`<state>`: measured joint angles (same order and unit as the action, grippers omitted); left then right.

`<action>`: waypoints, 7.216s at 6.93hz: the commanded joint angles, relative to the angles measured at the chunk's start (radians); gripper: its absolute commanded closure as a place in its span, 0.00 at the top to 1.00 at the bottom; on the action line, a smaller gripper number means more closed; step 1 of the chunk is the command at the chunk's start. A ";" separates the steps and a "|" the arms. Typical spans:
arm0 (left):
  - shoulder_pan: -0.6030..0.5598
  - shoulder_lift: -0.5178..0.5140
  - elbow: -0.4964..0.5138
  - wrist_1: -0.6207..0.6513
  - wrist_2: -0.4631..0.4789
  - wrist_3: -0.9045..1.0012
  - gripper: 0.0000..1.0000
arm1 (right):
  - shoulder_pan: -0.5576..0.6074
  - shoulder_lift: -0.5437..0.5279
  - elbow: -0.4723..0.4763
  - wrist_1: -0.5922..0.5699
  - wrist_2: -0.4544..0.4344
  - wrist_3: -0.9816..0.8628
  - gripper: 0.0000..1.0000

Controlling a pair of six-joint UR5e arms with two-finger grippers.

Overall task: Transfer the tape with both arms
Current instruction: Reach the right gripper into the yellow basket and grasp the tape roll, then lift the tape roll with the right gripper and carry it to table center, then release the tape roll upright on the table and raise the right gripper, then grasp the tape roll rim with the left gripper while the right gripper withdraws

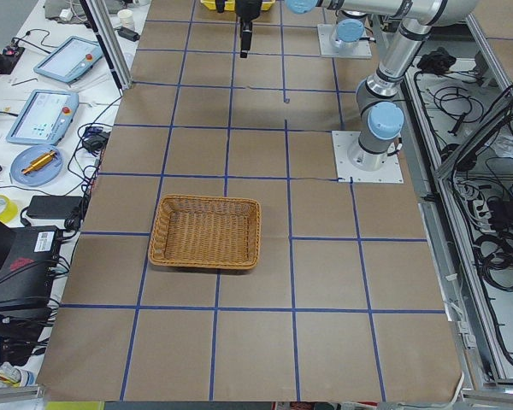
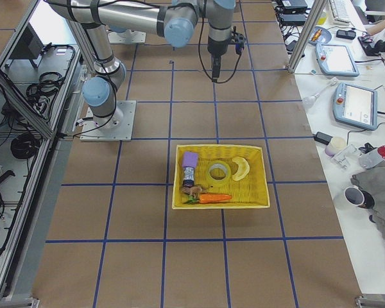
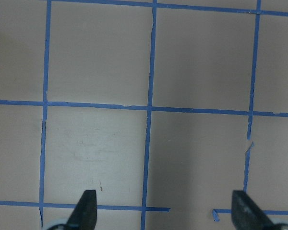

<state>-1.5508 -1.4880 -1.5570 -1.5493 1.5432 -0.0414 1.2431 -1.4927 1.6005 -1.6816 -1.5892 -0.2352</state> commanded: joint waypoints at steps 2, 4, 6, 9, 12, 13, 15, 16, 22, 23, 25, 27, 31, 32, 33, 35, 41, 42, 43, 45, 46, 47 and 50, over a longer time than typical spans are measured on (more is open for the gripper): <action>0.000 0.002 0.000 0.000 0.000 0.000 1.00 | -0.189 0.207 0.010 -0.179 -0.009 -0.133 1.00; 0.000 0.000 0.000 0.000 0.000 0.000 1.00 | -0.255 0.332 0.018 -0.344 -0.052 -0.180 1.00; 0.000 0.000 0.000 0.000 0.000 0.000 1.00 | -0.330 0.417 0.019 -0.404 -0.052 -0.182 1.00; 0.000 0.002 0.000 0.000 0.002 0.000 1.00 | -0.333 0.427 0.047 -0.406 -0.092 -0.066 1.00; 0.000 0.000 0.000 0.000 0.000 0.000 1.00 | -0.333 0.428 0.053 -0.406 -0.075 -0.027 0.72; 0.001 0.002 0.000 0.000 0.000 0.000 1.00 | -0.333 0.428 0.053 -0.411 -0.074 -0.035 0.43; 0.002 0.000 0.000 0.000 -0.002 0.000 1.00 | -0.333 0.417 0.050 -0.397 -0.084 -0.055 0.00; 0.002 0.000 0.000 0.000 0.000 0.000 1.00 | -0.333 0.405 0.049 -0.385 -0.081 -0.055 0.00; 0.003 0.000 0.000 0.000 -0.002 0.000 1.00 | 0.173 0.138 0.029 -0.165 -0.057 0.381 0.00; 0.003 0.000 0.000 0.000 -0.002 0.000 1.00 | 0.299 0.152 0.026 -0.184 0.013 0.601 0.00; 0.005 0.000 0.000 0.000 -0.002 0.000 1.00 | 0.457 0.285 -0.019 -0.349 0.119 0.846 0.00; 0.006 0.000 0.002 -0.002 0.001 0.000 1.00 | 0.562 0.434 -0.155 -0.375 0.123 0.987 0.00; 0.020 0.000 0.000 0.000 -0.006 0.000 1.00 | 0.607 0.593 -0.249 -0.490 0.186 1.096 0.00; 0.021 0.000 0.002 0.000 -0.005 0.000 1.00 | 0.607 0.614 -0.273 -0.492 0.214 1.097 0.00; 0.021 0.000 0.000 0.000 -0.005 0.000 1.00 | 0.621 0.618 -0.275 -0.492 0.218 1.102 0.00; 0.023 -0.008 -0.008 -0.012 -0.015 0.000 1.00 | 0.633 0.618 -0.274 -0.483 0.219 1.090 0.81; -0.082 -0.286 -0.219 0.401 -0.199 -0.815 1.00 | 0.393 0.263 -0.141 -0.129 0.120 0.445 1.00; -0.136 -0.369 -0.216 0.536 -0.198 -0.942 1.00 | 0.353 0.161 -0.064 -0.066 0.115 0.371 1.00; -0.165 -0.440 -0.212 0.655 -0.198 -1.036 1.00 | 0.358 0.078 -0.018 -0.044 0.038 0.352 1.00; -0.224 -0.578 -0.108 0.749 -0.198 -1.182 1.00 | 0.363 -0.015 -0.005 0.069 0.049 0.367 1.00; -0.241 -0.642 -0.050 0.749 -0.198 -1.213 0.92 | 0.361 0.009 -0.017 0.062 0.060 0.350 1.00; -0.258 -0.673 -0.043 0.752 -0.195 -1.209 0.74 | 0.354 0.009 -0.019 0.062 0.061 0.311 1.00; -0.261 -0.690 -0.044 0.736 -0.198 -1.189 0.00 | 0.341 -0.029 -0.016 0.072 0.040 0.254 1.00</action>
<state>-1.8104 -2.1728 -1.6034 -0.8108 1.3448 -1.2332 1.5840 -1.4960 1.5812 -1.6110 -1.5469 0.0242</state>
